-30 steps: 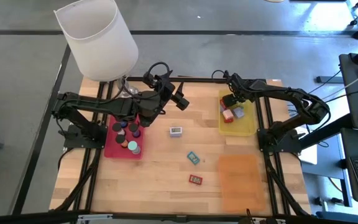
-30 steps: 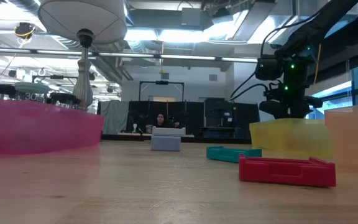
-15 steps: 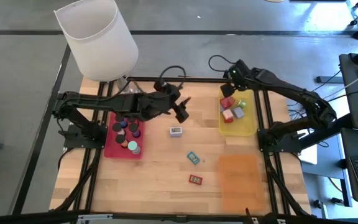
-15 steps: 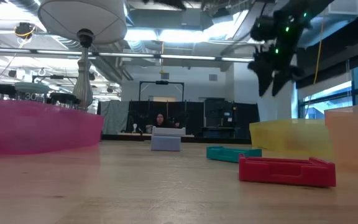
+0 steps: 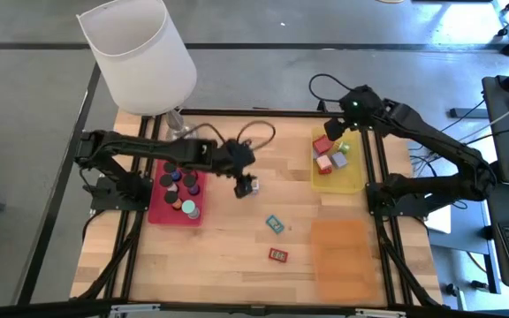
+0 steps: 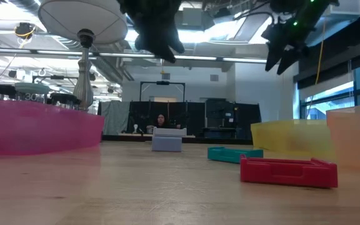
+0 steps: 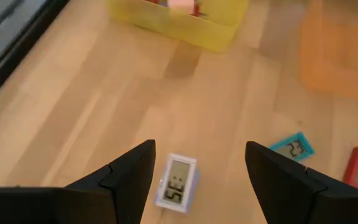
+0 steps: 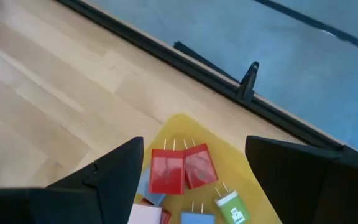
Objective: Pick & Place Office items
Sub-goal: Put the white digital clock into the orange bin
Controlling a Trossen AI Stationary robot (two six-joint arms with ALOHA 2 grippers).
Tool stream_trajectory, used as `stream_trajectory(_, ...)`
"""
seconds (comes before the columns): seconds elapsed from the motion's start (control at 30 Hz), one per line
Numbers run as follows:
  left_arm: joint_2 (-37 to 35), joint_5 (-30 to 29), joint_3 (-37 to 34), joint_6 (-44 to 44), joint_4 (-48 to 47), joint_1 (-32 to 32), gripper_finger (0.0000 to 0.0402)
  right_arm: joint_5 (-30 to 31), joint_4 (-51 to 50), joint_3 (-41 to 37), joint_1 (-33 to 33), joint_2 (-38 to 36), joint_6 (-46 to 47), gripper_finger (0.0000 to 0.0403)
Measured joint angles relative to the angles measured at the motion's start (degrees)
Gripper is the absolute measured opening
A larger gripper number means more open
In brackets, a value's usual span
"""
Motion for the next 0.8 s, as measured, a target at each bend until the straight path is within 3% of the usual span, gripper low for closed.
stream_trajectory(0.17,0.0,-6.69,-5.65,-1.8,7.44,-3.26,0.0246,-0.45,-0.03,0.0,0.0,-4.43,0.01,0.0286)
stream_trajectory(0.37,0.0,-8.38,-10.95,-1.77,13.24,-5.44,0.0246,-1.92,-0.03,0.0,0.0,-9.78,0.0,0.0286)
stream_trajectory(0.8,-0.02,-10.71,-20.47,11.01,18.77,-5.05,0.0246,-1.92,-0.06,0.0,0.0,-12.29,2.44,0.0286)
